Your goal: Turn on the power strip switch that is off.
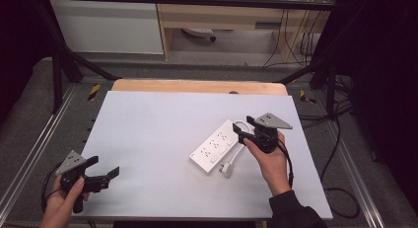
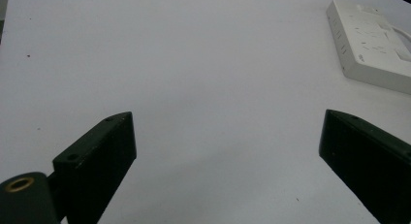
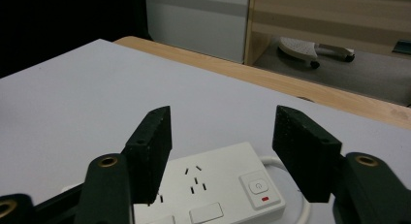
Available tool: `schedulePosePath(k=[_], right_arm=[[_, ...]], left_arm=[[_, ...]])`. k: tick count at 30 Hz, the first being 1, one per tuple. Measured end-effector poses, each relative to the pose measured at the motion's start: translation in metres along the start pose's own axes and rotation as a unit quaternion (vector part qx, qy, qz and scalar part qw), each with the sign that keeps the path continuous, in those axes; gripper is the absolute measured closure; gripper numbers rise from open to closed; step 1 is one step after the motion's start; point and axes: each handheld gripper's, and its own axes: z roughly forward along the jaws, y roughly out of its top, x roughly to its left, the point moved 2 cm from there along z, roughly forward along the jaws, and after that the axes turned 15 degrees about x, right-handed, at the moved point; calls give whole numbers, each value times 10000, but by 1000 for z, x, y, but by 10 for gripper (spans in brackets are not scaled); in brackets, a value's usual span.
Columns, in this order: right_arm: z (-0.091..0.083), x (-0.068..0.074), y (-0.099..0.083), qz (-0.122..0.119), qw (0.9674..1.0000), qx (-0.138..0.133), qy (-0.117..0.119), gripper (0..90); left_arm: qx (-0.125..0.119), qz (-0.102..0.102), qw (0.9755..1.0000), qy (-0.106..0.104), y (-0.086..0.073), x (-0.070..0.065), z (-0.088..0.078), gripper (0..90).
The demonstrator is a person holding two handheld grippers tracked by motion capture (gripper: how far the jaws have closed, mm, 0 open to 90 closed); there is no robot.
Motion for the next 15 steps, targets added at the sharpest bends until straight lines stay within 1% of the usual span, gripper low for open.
schedulePosePath(k=[2, 7, 12, 15], right_arm=[[1, 0, 0, 29, 10000, -29, 7, 429], [6, 3, -1, 12, 10000, 35, 75, 441], [10, 7, -2, -83, 9998, 86, 135, 486], [15, 10, -4, -96, 9997, 135, 172, 506]], left_arm=[[2, -8, 10000, -6, 0, 0, 0, 62], [12, -16, 10000, -3, 0, 0, 0, 62], [21, -26, 10000, -5, 0, 0, 1, 62], [22, -9, 10000, -6, 0, 0, 1, 62]])
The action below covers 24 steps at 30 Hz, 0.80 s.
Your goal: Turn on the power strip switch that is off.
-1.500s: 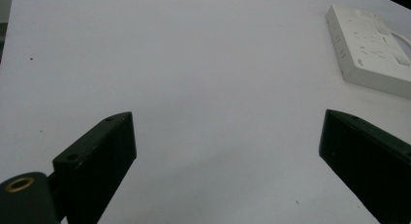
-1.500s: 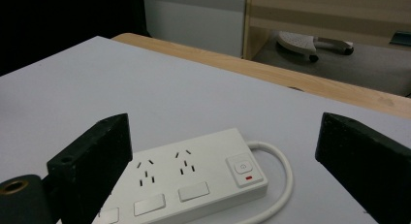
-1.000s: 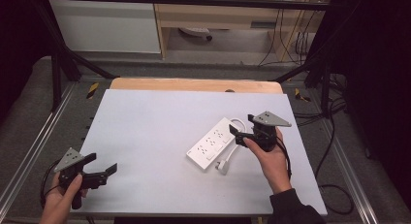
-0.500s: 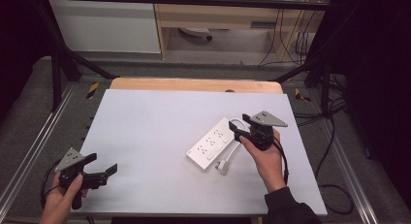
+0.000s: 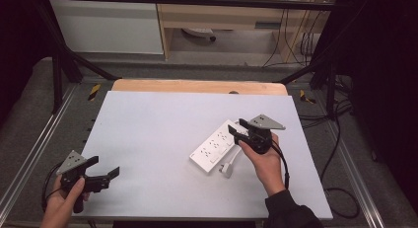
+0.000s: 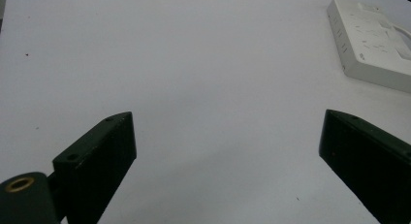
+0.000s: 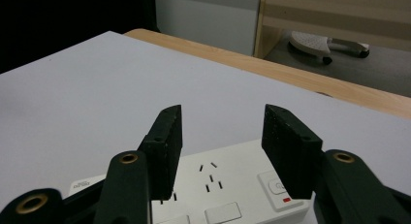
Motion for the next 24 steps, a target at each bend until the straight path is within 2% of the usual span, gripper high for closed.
schedulePosePath(k=[14, 18, 24], right_arm=[[13, 10, -7, -183, 9997, 111, 107, 689], [15, 11, -9, -181, 9998, 47, 115, 751], [19, 9, -15, -143, 9998, 118, 104, 817]], left_arm=[[17, 29, 10000, -14, 0, 0, 0, 62], [5, 37, 10000, -14, 0, 0, 0, 62], [-8, 55, 10000, -10, 0, -1, 0, 62]])
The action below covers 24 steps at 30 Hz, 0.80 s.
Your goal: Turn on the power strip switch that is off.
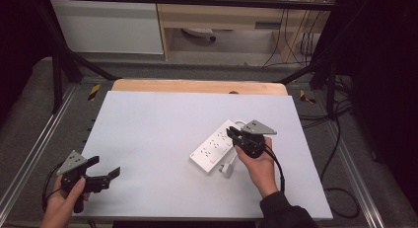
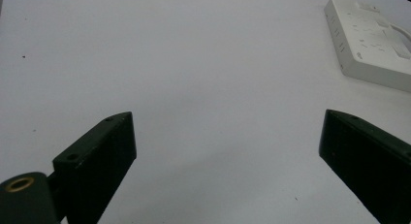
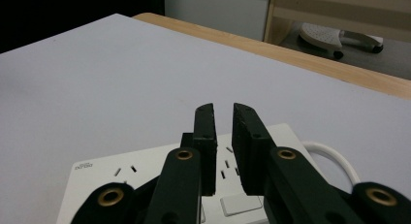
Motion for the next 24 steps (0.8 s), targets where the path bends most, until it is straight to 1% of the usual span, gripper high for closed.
schedulePosePath(k=[6, 14, 16, 18, 21, 24], right_arm=[[3, -2, -3, -20, 10000, 41, 22, 862], [8, -3, -9, -44, 9999, 138, 72, 900], [9, -4, -11, 31, 9998, 153, 133, 900], [10, -5, -12, 81, 9997, 182, 136, 900], [12, -7, -15, 169, 9995, 201, 185, 900], [14, -7, -16, 182, 9994, 219, 205, 900]], left_arm=[[-10, -1, 10000, 1, 0, 0, 0, 62], [-18, -17, 10000, 0, 0, 0, 0, 62], [-48, -19, 10000, -4, 0, 0, -1, 62], [-67, -10, 10000, -6, 0, 1, -2, 62], [-30, -23, 10000, -15, 0, 1, -1, 62], [-20, 12, 10000, -3, 1, 0, 0, 62]])
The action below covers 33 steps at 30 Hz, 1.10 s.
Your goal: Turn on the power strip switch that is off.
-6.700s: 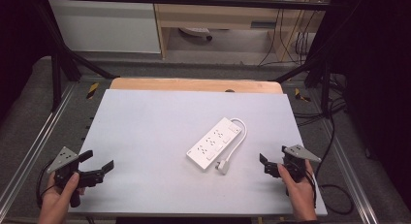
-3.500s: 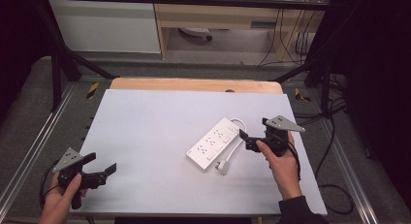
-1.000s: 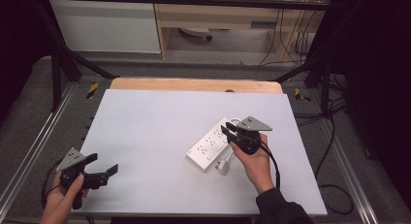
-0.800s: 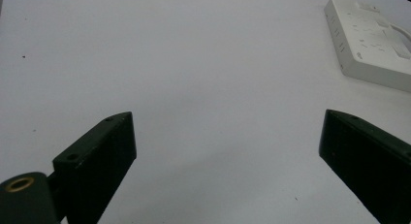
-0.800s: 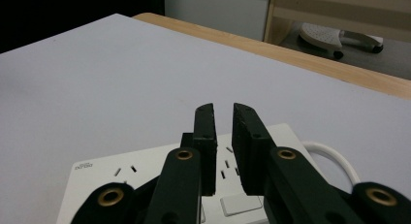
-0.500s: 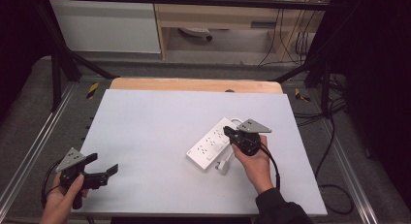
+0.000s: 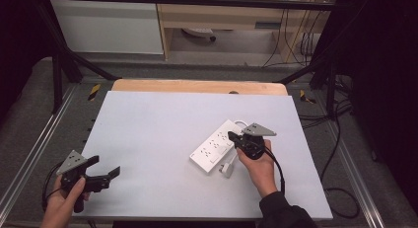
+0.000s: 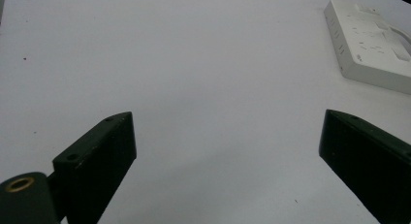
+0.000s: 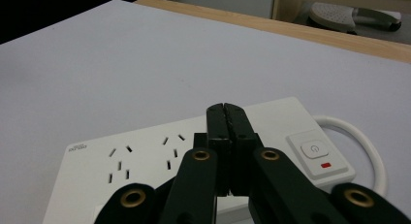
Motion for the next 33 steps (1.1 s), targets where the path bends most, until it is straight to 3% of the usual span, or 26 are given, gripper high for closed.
schedulePosePath(k=[18, 33], right_arm=[[11, 4, -7, 92, 9996, 170, 184, 900], [21, 13, -12, -128, 9988, 422, 211, 900]], left_arm=[[-34, -7, 10000, 5, 0, 1, -1, 62], [-51, 8, 10000, 8, 0, 1, -1, 62]])
